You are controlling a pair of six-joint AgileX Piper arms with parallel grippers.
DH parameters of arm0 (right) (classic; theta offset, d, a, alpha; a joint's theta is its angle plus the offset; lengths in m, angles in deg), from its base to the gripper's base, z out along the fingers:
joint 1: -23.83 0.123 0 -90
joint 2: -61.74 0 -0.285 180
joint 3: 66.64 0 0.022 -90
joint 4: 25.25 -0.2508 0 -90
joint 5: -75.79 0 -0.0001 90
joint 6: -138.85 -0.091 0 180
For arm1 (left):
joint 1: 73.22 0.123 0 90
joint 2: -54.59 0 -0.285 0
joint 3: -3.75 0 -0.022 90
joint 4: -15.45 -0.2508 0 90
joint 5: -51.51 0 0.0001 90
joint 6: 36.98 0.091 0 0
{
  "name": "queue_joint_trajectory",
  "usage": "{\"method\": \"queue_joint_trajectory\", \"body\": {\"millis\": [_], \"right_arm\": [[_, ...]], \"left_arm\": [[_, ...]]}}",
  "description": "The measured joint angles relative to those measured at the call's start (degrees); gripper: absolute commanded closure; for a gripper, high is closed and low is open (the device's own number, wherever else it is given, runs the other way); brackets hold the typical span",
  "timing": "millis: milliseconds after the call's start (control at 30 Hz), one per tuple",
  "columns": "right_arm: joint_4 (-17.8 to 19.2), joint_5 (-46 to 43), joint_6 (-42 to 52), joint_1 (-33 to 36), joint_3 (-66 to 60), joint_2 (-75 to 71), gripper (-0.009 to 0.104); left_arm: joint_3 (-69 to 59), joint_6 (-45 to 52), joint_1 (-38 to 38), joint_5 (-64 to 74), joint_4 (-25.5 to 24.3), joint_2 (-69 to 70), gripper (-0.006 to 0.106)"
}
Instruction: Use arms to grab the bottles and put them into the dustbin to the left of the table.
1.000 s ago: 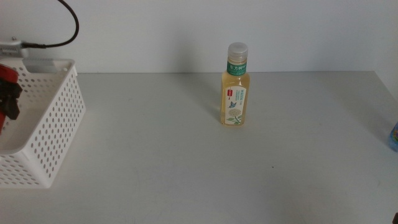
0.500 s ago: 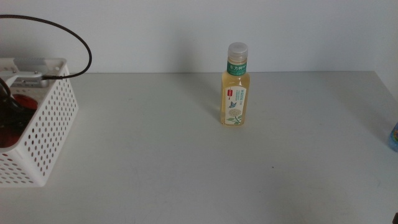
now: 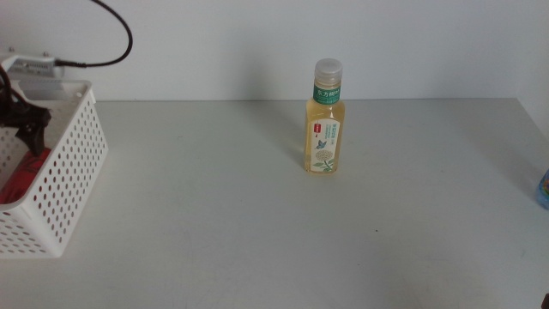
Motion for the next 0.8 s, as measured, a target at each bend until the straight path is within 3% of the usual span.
{"method": "queue_joint_trajectory", "body": {"millis": [133,300,433,800], "right_arm": [[0.00,0.00,0.00,0.00,0.00,0.00,0.024],[0.00,0.00,0.00,0.00,0.00,0.00,0.024],[0.00,0.00,0.00,0.00,0.00,0.00,0.024],[0.00,0.00,0.00,0.00,0.00,0.00,0.024]], "left_arm": [[3.40,-3.04,-4.10,1.09,-0.49,4.26,0.008],[3.89,-5.45,-9.88,2.18,5.07,11.96,0.008],[3.89,-6.41,-16.45,2.35,6.48,17.19,0.008],[-0.12,-7.87,-35.96,-5.82,4.70,22.88,0.008]]}}
